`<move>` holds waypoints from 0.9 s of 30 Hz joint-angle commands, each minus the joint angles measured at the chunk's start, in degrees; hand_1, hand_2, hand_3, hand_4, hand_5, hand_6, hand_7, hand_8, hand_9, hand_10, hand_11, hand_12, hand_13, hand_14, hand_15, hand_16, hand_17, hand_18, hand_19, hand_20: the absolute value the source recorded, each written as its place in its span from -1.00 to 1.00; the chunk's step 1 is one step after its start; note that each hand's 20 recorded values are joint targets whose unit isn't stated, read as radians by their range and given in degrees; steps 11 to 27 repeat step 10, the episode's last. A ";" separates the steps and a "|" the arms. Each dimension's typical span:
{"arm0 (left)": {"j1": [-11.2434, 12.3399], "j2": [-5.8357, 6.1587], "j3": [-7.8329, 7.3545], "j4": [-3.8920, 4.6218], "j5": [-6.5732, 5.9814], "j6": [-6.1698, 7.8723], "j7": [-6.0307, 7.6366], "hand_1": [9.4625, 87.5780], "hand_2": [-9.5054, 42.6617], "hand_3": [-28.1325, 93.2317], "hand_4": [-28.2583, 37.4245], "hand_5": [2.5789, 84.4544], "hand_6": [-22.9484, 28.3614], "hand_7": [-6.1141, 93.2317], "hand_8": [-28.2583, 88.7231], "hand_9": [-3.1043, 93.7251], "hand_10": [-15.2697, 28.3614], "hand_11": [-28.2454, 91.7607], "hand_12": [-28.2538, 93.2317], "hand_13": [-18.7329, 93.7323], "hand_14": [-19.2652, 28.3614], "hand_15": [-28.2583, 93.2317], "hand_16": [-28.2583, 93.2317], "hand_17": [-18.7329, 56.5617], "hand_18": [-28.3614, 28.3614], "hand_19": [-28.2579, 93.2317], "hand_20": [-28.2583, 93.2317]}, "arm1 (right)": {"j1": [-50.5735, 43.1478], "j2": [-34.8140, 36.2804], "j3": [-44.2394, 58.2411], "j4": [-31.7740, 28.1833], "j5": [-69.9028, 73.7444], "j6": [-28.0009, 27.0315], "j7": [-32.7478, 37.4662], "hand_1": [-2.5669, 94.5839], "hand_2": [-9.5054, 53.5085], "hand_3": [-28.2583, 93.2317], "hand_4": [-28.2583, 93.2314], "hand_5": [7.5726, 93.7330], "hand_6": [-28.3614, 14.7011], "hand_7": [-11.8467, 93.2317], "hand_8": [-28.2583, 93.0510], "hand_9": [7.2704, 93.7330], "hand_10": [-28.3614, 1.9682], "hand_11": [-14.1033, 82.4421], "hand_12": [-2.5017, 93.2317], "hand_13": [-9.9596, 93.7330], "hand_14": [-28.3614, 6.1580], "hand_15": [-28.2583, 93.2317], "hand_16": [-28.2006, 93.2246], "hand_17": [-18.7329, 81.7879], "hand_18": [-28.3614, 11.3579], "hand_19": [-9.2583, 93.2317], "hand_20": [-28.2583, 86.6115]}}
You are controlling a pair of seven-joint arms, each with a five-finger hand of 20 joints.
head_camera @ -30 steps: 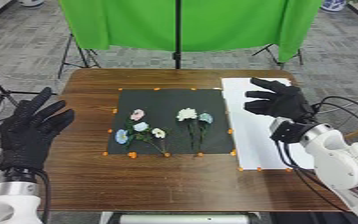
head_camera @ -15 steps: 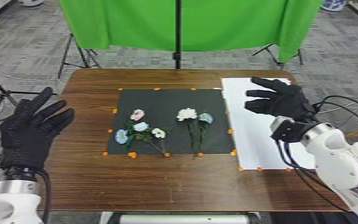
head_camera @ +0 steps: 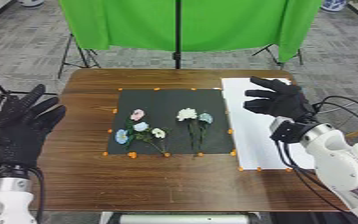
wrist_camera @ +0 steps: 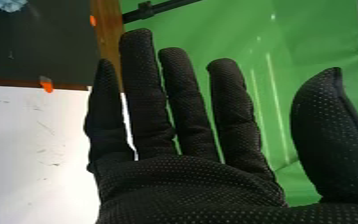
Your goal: Arrange flowers
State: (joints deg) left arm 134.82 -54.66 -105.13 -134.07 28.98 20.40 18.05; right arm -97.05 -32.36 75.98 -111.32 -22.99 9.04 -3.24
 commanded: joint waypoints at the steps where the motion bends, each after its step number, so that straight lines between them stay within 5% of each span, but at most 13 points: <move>1: 2.63 -0.71 0.36 -0.37 -0.09 -0.29 1.71 -0.78 -0.27 0.70 -1.00 -0.16 0.26 -0.63 -0.66 -0.24 0.66 -0.02 -0.35 -0.20 1.00 0.44 -0.72 -0.64 1.00 0.62 -0.65 | -1.34 0.60 0.22 -0.71 -0.01 0.19 -0.72 -0.60 -0.41 0.86 -0.98 -0.14 0.28 -0.43 -0.75 -0.01 -0.21 -0.37 -0.64 0.02 -0.39 0.24 -0.33 -0.42 -0.73 0.28 -0.11; 10: 4.16 -0.82 1.44 -0.29 -0.35 -0.27 3.53 -0.78 -0.27 0.70 -1.00 -0.16 0.25 -0.63 -0.66 -0.24 0.65 -0.03 -0.35 -0.20 1.00 0.43 -0.72 -0.65 0.99 0.60 -0.64 | 0.86 0.85 -2.55 -0.38 -0.35 0.50 -0.50 -0.59 -0.40 0.85 -0.99 -0.13 0.28 -0.43 -0.75 0.00 -0.20 -0.37 -0.64 0.03 -0.38 0.24 -0.34 -0.42 -0.72 0.28 -0.11; 27: 4.16 -0.82 1.44 -0.29 -0.35 -0.27 3.53 -0.78 -0.27 0.70 -1.00 -0.16 0.25 -0.63 -0.66 -0.24 0.65 -0.03 -0.35 -0.20 1.00 0.43 -0.72 -0.65 0.99 0.60 -0.64 | 0.86 0.85 -2.55 -0.38 -0.35 0.50 -0.50 -0.59 -0.40 0.85 -0.99 -0.13 0.28 -0.43 -0.75 0.00 -0.20 -0.37 -0.64 0.03 -0.38 0.24 -0.34 -0.42 -0.72 0.28 -0.11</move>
